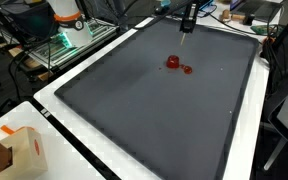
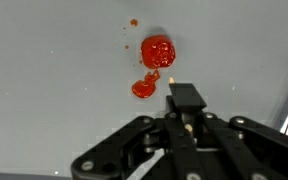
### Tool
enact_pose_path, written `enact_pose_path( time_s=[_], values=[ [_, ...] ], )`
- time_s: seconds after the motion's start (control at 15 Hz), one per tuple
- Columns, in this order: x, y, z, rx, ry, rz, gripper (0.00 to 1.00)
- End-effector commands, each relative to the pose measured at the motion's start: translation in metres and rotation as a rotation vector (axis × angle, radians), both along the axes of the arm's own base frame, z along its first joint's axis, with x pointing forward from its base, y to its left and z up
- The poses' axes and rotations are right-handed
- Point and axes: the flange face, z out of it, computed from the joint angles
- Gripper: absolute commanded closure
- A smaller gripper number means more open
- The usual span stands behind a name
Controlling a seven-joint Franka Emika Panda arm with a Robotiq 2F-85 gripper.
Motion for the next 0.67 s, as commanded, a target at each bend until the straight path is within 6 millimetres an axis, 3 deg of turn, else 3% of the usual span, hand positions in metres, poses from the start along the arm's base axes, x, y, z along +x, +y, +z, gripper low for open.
enact_pose_path(
  time_s=[0.0,0.6],
  values=[
    [-0.0002,0.0003,0.0017,0.000,0.000,0.004,0.87],
    [-0.0007,0.0007,0.0040,0.002,-0.003,0.014,0.87]
  ],
)
